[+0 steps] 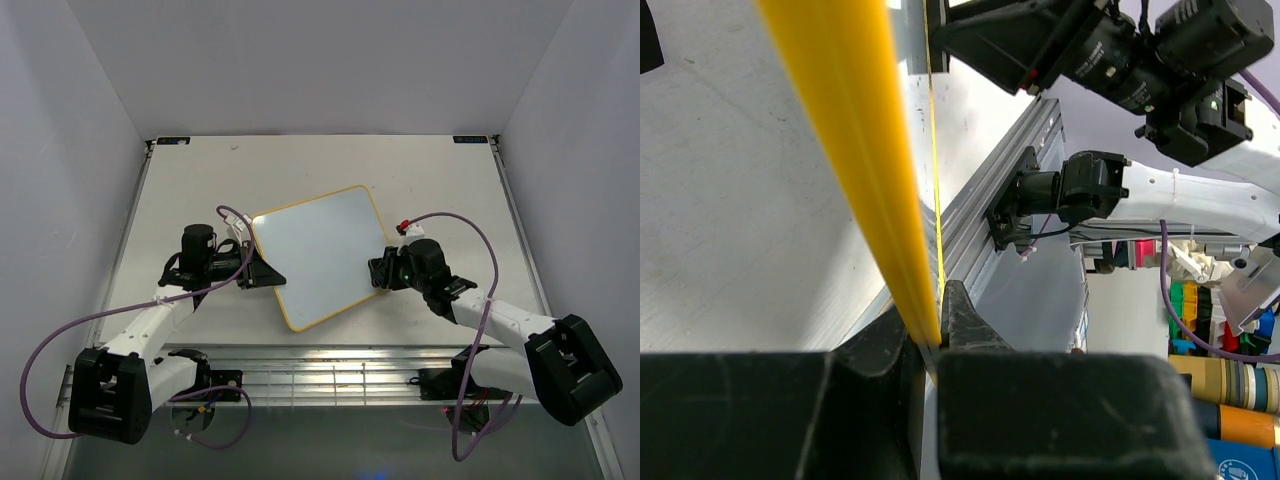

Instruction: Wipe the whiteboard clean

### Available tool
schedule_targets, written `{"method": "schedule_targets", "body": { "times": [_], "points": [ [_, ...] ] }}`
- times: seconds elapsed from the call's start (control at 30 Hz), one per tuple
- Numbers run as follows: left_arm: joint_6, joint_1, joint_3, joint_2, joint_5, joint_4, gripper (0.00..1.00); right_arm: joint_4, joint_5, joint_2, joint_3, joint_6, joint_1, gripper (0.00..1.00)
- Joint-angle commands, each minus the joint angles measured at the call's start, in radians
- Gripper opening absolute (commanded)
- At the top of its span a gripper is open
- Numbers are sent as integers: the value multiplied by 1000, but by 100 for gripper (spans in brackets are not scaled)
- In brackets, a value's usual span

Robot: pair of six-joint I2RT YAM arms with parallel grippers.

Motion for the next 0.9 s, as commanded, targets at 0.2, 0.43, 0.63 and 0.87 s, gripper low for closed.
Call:
{"method": "schedule_targets", "body": {
  "times": [0.2,0.43,0.63,0.87],
  "points": [
    [45,-28,9,-24,121,45,0,-6,-58,-14,-41,74,160,8],
    [45,-30,8,-25,117,45,0,-191,276,-63,-64,165,156,8],
    [45,-28,8,-31,119,45,0,-272,413,-66,-56,199,148,8],
    [45,-28,6,-28,122,46,0,-84,211,-75,-79,156,182,8]
  ]
}}
